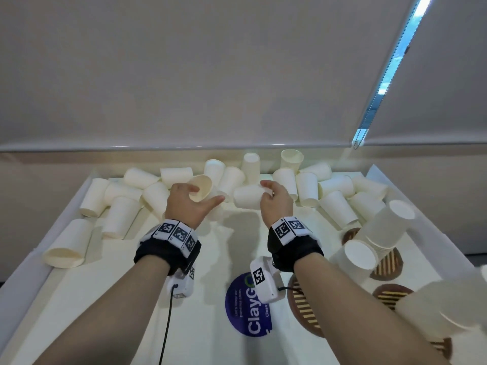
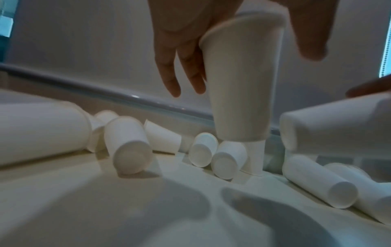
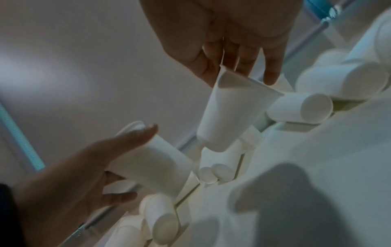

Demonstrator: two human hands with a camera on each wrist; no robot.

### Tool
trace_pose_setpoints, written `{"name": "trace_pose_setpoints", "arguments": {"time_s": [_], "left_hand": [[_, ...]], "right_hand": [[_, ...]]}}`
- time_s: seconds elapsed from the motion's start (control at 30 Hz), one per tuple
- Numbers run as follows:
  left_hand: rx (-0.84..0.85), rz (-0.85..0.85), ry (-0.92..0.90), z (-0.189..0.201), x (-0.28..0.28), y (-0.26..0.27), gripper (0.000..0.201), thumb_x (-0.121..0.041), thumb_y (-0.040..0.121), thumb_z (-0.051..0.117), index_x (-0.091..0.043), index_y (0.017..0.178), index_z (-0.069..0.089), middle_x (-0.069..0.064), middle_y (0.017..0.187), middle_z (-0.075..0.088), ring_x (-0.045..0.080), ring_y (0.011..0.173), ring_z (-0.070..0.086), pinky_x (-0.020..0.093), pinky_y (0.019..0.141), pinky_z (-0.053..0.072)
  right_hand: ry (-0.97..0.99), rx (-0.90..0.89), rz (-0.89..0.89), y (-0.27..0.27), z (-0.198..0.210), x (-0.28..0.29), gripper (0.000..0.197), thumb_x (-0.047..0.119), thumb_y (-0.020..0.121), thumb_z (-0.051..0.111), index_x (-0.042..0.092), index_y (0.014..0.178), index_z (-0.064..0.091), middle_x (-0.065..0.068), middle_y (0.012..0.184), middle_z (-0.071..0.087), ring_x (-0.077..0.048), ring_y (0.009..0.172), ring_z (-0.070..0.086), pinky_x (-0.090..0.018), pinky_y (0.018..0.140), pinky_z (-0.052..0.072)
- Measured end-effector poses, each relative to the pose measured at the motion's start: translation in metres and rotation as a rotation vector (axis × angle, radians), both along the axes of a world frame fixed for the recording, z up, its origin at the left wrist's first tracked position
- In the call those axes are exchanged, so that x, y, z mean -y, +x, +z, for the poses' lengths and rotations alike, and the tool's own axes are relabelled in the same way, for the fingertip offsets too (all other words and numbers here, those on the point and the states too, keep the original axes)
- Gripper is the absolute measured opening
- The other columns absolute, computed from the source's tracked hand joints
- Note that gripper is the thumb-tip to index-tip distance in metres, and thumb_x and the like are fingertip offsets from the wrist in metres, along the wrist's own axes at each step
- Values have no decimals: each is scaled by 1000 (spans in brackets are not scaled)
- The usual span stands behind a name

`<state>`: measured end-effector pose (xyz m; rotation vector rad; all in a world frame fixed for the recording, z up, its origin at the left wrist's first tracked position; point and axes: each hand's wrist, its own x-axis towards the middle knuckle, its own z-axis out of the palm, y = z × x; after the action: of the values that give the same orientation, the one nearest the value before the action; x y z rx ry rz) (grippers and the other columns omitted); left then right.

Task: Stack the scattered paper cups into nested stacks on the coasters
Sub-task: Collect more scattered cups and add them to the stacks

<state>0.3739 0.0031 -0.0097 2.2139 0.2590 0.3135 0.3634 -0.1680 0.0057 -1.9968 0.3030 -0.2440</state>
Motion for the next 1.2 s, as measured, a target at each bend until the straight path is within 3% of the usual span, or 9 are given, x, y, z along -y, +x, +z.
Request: {"name": "trace_pose_setpoints", "arguments": {"time_s": [0.07, 0.17, 0.3, 0.43, 0.6, 0.8, 0.97, 1.07, 1.2], "left_hand": [[-36, -16, 93, 10, -1, -13, 53, -39, 64, 82, -11, 98, 53, 8, 111, 55, 24, 102, 53, 29, 84, 40], [-184, -140, 252, 24, 6, -35, 64, -27, 62, 81, -14, 108, 39, 9, 106, 56, 25, 86, 53, 32, 74, 45], [-244, -284, 383, 42, 29, -60, 83, -14, 63, 79, -16, 127, 26, 8, 104, 54, 24, 84, 52, 30, 73, 45], [-250, -395, 457, 57, 52, -82, 90, -11, 62, 79, -17, 131, 21, 9, 101, 59, 30, 91, 61, 38, 80, 52], [-191, -468, 403, 74, 78, -104, 84, -19, 63, 79, -21, 127, 25, 5, 84, 65, 29, 82, 64, 37, 76, 53], [-118, -551, 471, 111, 106, -118, 79, -45, 61, 82, -26, 122, 36, -2, 102, 63, 23, 90, 63, 38, 81, 53], [53, -560, 72, 127, 135, -123, 64, -36, 63, 84, -20, 117, 53, -1, 106, 58, 19, 101, 55, 29, 90, 46], [70, -597, -51, 121, 163, -125, 61, -35, 69, 80, -27, 124, 55, 3, 123, 57, 21, 115, 52, 36, 100, 43], [78, -713, 123, 108, 192, -126, 60, -34, 77, 74, -24, 131, 52, 7, 127, 53, 22, 118, 49, 31, 101, 39]], "right_hand": [[2, 83, -19, -14, 14, 3, 38, -3, 92, 37, 8, 120, 60, -9, 127, 56, -22, 119, 51, -24, 101, 37], [-4, 193, -12, -34, 34, 6, 36, -4, 91, 38, 9, 113, 62, -7, 121, 58, -21, 112, 55, -25, 97, 42], [-175, 196, 192, -63, 52, 2, 36, -5, 90, 38, 9, 110, 64, -7, 118, 59, -18, 99, 55, -22, 87, 41], [-278, 93, 275, -87, 62, 8, 32, 5, 91, 45, 14, 115, 64, -5, 122, 58, -22, 113, 55, -28, 98, 42], [-101, -26, 307, -117, 72, 20, 41, 17, 87, 58, 15, 128, 54, -5, 126, 58, -18, 110, 56, -23, 89, 43], [80, 45, 44, -123, 85, 46, 30, 8, 94, 37, 14, 117, 55, -1, 84, 56, -18, 74, 51, -28, 70, 43], [218, -116, -146, -125, 86, 100, 38, 3, 94, 39, 5, 130, 50, -17, 133, 52, -30, 120, 51, -37, 105, 40], [-78, -303, -193, -135, 86, 118, 36, 11, 97, 43, 0, 130, 48, -17, 134, 53, -30, 125, 49, -33, 102, 37], [-149, -374, -189, -137, 74, 135, 32, 9, 98, 39, -1, 126, 53, -18, 132, 54, -30, 124, 50, -32, 101, 38]]}}
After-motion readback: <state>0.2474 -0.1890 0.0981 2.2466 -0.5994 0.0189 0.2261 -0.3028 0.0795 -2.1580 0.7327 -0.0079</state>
